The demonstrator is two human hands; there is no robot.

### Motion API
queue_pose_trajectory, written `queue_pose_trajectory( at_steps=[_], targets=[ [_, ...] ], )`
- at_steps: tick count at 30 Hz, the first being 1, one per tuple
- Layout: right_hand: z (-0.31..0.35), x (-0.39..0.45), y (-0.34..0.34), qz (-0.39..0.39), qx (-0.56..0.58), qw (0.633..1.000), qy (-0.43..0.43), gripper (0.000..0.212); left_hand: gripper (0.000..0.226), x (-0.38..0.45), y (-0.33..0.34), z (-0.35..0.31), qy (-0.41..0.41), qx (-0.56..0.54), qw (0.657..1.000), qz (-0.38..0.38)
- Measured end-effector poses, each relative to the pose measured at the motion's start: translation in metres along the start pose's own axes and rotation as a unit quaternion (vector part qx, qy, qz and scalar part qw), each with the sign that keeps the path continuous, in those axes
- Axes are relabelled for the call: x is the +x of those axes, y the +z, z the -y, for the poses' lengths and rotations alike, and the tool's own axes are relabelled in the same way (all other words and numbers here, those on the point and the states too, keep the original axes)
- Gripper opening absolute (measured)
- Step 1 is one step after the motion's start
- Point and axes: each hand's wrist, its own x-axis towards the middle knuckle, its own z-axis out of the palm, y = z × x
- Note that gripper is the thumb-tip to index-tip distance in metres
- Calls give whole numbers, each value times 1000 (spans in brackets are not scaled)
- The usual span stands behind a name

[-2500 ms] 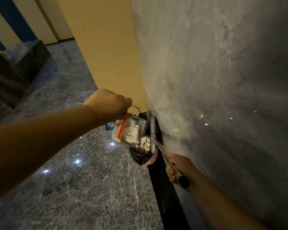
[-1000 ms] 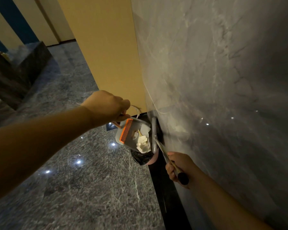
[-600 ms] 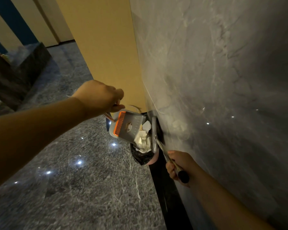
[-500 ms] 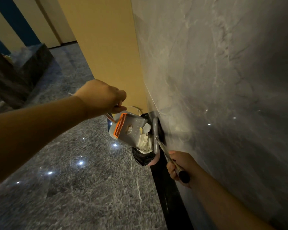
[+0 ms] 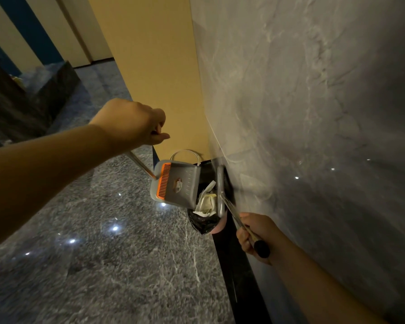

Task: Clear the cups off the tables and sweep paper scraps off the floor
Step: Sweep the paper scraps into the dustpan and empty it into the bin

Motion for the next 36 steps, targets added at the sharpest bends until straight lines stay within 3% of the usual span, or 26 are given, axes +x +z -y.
queue_pose_trajectory(
  at_steps=[6,15,24,36],
  targets=[
    [0,3,-2,10,35,999,29,26,34,2,-14,11,-26,-13,997,-67],
    [4,-10,5,4,31,999,10,26,38,6,16,-20,-76,-44,995,-48],
    [11,-31,15,62,50,997,-3,27,36,-6,34,-21,-103,-57,992,-47],
    [0,-42,33,93,-22,995,-20,11,33,-57,29,2,-179,-62,978,-85]
  ],
)
